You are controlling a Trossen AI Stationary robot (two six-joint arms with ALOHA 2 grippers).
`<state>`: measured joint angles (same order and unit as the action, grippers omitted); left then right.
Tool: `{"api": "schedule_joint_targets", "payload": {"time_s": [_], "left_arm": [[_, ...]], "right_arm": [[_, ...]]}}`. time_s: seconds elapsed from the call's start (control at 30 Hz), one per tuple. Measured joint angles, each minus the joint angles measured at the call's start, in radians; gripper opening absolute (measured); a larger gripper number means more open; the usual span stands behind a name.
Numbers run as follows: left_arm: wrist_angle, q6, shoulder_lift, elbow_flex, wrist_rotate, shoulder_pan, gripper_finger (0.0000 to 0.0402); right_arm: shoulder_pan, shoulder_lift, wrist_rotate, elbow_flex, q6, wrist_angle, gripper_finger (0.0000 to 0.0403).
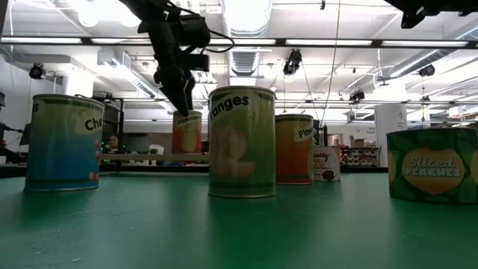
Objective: Pick and place cans onto a shelf
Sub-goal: Put the left canned pineapple on the shelf
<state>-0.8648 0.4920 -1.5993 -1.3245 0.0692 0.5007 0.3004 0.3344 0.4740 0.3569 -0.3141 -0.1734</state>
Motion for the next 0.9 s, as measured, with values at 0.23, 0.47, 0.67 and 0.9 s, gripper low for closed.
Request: {"api": "schedule_joint_targets", "payload": {"time_s": [0.23, 0.47, 0.67, 0.9], "left_arm": [[-0.033, -0.004, 0.014, -0.033, 0.000, -0.002, 0.0336], [-0.107, -0.020, 0.016, -0.095, -0.034, -0.006, 0.0289], [-0.130, 0.000, 0.017, -0.080, -0.002, -0.001, 0.0114], [-0.130, 0.012, 0.016, -0.043, 0.044, 0.017, 0.0027]], "right_arm": [[0.000, 0.000, 0.000, 0.000, 0.000, 0.000, 0.0009], [0.000, 0.000, 0.000, 0.000, -0.001, 0.000, 0.0009], [0.000, 0.000, 0.000, 0.000, -0.003, 0.004, 0.0009], [0.000, 0.000, 0.000, 0.000, -0.011, 0.004, 0.0009]]}}
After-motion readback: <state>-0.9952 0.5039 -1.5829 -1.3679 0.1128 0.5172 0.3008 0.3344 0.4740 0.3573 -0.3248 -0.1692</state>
